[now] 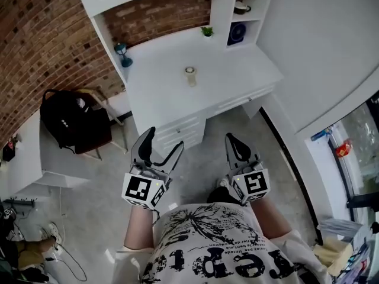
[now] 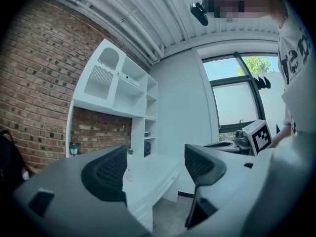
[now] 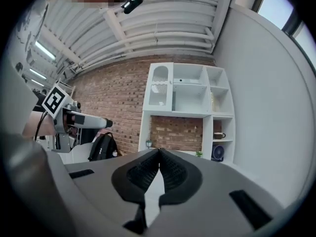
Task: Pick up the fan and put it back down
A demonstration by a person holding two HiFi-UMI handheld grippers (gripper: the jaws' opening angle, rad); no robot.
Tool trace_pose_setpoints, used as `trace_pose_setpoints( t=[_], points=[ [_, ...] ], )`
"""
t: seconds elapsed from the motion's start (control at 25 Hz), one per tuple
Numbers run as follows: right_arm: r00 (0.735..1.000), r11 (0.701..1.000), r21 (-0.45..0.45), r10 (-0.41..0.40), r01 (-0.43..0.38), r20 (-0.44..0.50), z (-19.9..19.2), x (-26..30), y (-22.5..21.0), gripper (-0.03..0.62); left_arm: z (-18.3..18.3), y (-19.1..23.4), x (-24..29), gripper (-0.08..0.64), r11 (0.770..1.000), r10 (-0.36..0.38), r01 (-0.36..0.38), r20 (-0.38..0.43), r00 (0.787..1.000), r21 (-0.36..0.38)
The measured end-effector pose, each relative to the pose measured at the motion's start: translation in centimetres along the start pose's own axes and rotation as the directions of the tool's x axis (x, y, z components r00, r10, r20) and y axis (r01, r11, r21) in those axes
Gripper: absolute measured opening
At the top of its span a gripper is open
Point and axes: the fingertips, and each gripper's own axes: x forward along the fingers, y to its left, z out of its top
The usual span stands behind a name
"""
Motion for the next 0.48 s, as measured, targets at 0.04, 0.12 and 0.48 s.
trace_pose_setpoints(
  t=[0.04, 0.12, 0.48],
  points=[
    [1.0, 1.0, -0.001, 0.022, -0.022, -0.002, 0.1, 0.9, -1.9, 0.015, 0.3, -0.3, 1.8, 0.353, 1.0, 0.023, -0.023, -0.004, 1.0, 0.002],
    [0.998, 0.998, -0.004, 0.063, -0.063, -0.006, 0.3, 2.4, -5.8, 0.015, 0.8, -0.9, 5.6, 0.353, 0.998, 0.067, -0.067, -0.009, 0.998, 0.003],
    [0.984, 0.984, -0.024, 0.177, -0.178, -0.032, -1.5, 7.8, -18.9, 0.015, -1.1, -2.9, 19.7, 0.353, 0.983, 0.182, -0.184, -0.067, 0.981, -0.027]
  ],
)
